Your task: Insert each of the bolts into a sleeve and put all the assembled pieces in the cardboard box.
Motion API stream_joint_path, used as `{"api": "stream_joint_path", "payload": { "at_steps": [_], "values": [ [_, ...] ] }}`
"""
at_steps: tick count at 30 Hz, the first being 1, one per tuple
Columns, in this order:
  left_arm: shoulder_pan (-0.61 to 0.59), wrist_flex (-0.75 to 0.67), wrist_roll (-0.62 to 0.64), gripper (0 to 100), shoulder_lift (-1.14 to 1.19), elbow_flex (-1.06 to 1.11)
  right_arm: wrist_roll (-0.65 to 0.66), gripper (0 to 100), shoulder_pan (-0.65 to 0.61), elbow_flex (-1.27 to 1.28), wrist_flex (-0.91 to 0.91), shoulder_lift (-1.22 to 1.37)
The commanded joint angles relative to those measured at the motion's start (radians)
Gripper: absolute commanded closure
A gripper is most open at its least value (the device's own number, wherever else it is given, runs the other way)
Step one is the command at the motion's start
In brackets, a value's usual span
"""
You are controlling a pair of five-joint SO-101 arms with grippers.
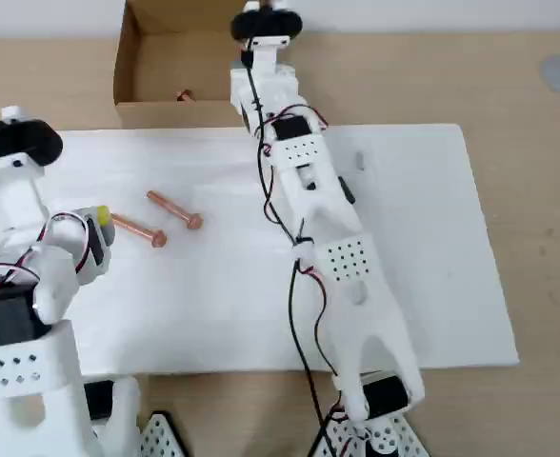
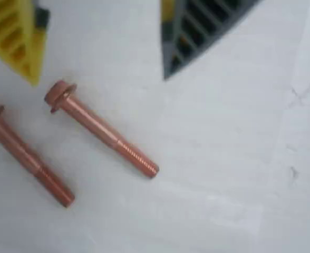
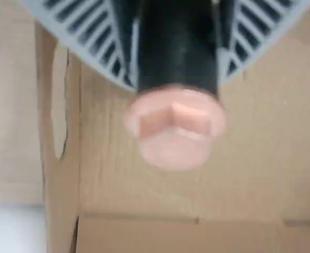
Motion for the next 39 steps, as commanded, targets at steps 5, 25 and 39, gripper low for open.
{"api": "stream_joint_path", "payload": {
  "at_steps": [5,25,39],
  "values": [
    [-0.006,-0.034,-0.009,83,-0.002,0.023,-0.005,98.9,0.012,-0.09,0.091,0.002],
    [-0.006,-0.028,-0.043,83,-0.002,0.018,0.081,72.7,-0.012,-0.263,0.388,0.002],
    [0.074,0.04,-0.003,83,0.021,0.006,0.101,70.0,-0.03,-0.513,0.961,-0.156]
  ]
}}
